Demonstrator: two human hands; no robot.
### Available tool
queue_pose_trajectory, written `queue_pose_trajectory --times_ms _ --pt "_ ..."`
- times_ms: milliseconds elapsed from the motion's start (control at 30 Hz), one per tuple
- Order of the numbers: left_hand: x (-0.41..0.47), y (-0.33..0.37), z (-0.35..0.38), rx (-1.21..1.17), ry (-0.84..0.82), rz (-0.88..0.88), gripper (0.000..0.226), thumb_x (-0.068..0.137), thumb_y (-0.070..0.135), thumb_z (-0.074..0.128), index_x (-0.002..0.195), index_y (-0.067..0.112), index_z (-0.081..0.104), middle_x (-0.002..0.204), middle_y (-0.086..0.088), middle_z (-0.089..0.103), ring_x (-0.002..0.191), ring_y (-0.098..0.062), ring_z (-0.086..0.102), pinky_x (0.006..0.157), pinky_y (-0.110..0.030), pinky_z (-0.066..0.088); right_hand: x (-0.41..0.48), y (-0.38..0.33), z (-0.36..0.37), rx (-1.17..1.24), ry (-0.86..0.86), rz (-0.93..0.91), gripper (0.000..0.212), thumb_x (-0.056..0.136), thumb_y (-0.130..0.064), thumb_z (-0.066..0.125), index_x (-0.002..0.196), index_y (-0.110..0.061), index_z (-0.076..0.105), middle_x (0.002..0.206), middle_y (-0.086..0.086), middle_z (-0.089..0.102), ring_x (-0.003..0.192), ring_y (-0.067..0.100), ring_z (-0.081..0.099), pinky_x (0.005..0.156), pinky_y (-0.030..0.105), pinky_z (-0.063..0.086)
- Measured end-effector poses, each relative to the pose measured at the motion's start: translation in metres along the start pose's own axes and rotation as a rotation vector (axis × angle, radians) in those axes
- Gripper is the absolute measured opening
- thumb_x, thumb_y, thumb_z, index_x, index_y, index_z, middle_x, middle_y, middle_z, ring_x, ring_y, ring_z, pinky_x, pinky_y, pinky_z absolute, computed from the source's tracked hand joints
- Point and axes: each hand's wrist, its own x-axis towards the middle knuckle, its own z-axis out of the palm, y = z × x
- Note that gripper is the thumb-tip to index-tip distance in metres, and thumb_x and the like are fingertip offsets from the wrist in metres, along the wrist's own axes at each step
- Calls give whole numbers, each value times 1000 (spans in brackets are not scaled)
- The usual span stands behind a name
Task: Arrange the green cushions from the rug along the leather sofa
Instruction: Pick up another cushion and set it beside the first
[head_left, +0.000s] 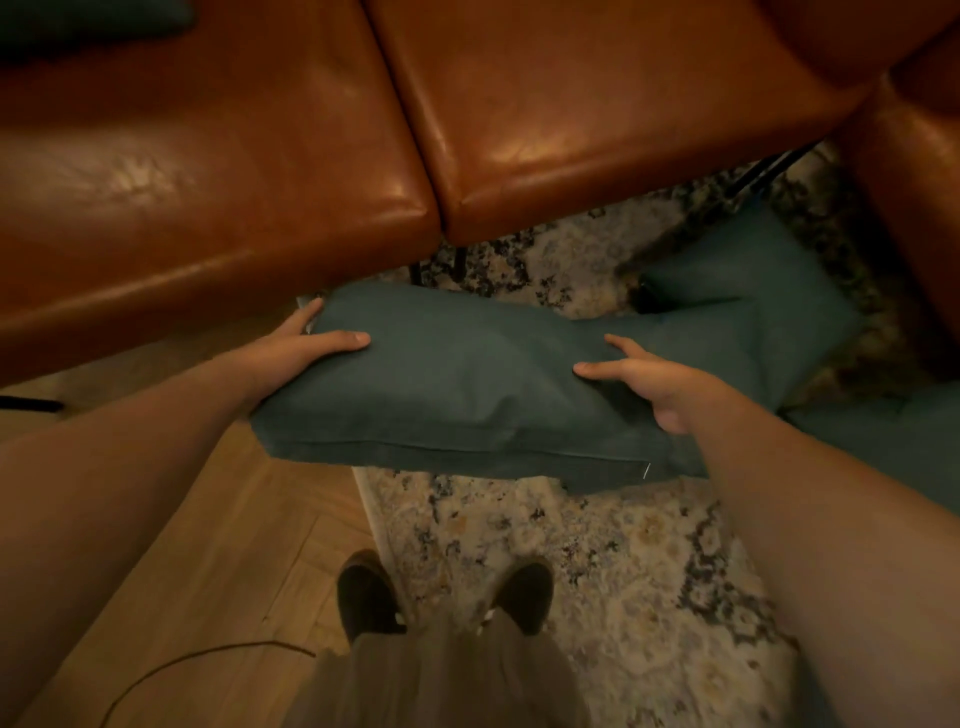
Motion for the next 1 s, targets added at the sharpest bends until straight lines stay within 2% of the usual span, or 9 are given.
queue_pose_trajectory --times_ms 233,300,400,467,567,633,733,867,1000 --pt "-69 54 -30 -118 14 7 43 97 40 65 139 32 64 132 -13 68 100 -35 70 84 -43 56 -74 -44 -19 -106 48 -136 38 83 -36 87 115 -28 67 124 6 64 111 31 63 83 41 57" --pt "-92 61 -39 -236 30 18 37 95 40 63 129 28 72 120 -14 72 89 -35 69 76 -40 52 -95 -51 -25 -74 100 -197 30 85 -34 87 105 -22 68 118 5 68 110 31 64 85 42 55" --pt "-122 67 -52 -346 60 112 44 79 38 68 121 25 75 125 -14 73 96 -30 69 75 -39 53 -126 -57 -34 10 148 -267 23 85 -32 86 102 -21 72 113 7 75 114 30 65 99 47 52" --pt "-136 72 -58 -393 76 180 52 76 33 73 127 25 70 132 -13 70 108 -29 68 81 -42 55 -146 -64 -39 58 135 -293 26 88 -31 83 109 -17 74 117 8 75 114 28 65 96 44 50" --pt "-156 88 -64 -331 114 247 39 93 26 77 129 26 63 132 -5 65 122 -29 62 95 -45 55 -170 -79 -44 156 132 -334 29 89 -28 82 116 -22 75 124 9 74 119 29 65 88 41 51" --pt "-164 98 -66 -309 145 287 57 88 32 79 140 25 56 134 0 62 125 -27 60 98 -48 55 -179 -88 -45 206 181 -383 35 83 -34 87 115 -31 74 125 8 72 122 32 64 87 41 51" --pt "-177 111 -66 -267 179 359 81 72 38 84 145 27 50 137 4 62 124 -22 61 94 -46 58 -187 -102 -44 328 270 -457 54 69 -44 96 113 -53 66 138 9 64 122 34 64 98 50 56" --pt "-193 127 -59 2 353 402 74 77 53 83 138 29 50 131 3 64 116 -22 66 82 -47 65 -187 -118 -53 391 356 -569 82 38 -66 101 102 -78 51 148 5 54 131 25 60 108 57 52" --pt "-210 153 -50 111 528 451 68 86 59 76 138 24 51 126 3 64 97 -15 68 61 -32 64 -216 -143 -59 267 434 -675 80 67 -42 96 128 -62 48 149 -2 49 135 21 53 113 46 48"
